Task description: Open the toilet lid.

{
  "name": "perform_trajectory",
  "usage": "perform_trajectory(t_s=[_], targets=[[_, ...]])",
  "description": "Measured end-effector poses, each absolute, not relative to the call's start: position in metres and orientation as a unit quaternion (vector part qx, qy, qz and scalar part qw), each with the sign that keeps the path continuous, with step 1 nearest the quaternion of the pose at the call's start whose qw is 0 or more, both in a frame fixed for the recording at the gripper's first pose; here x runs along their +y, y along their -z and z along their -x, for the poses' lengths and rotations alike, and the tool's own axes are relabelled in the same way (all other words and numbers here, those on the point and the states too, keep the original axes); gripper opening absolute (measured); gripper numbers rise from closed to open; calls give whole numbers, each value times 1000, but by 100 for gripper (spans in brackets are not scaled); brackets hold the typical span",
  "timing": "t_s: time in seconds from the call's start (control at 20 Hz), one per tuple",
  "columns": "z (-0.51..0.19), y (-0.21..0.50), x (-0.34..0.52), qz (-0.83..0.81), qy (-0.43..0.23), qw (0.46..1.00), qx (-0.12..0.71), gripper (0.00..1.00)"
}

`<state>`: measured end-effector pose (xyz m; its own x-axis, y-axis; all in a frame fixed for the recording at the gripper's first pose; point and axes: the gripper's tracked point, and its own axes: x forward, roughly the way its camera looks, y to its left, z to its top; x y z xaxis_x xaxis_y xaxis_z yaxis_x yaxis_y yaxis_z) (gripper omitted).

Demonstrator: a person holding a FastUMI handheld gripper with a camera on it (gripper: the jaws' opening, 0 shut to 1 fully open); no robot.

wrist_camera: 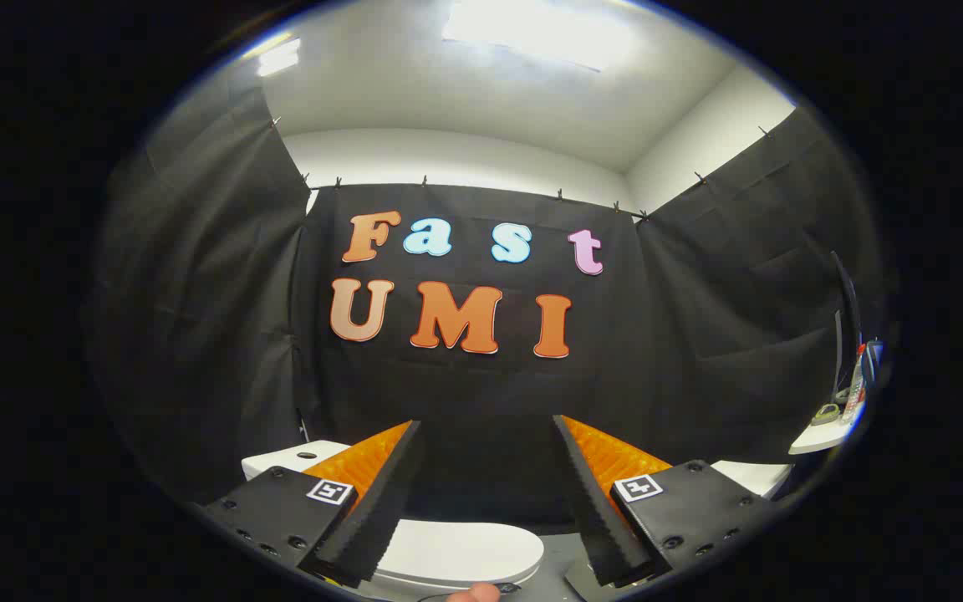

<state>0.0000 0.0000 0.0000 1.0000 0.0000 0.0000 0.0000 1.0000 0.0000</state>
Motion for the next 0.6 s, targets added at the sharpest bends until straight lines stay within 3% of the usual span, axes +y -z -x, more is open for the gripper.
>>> perform_trajectory(t_s=[0.6], targets=[[0,3,2,-2,-3,1000,6,98]])
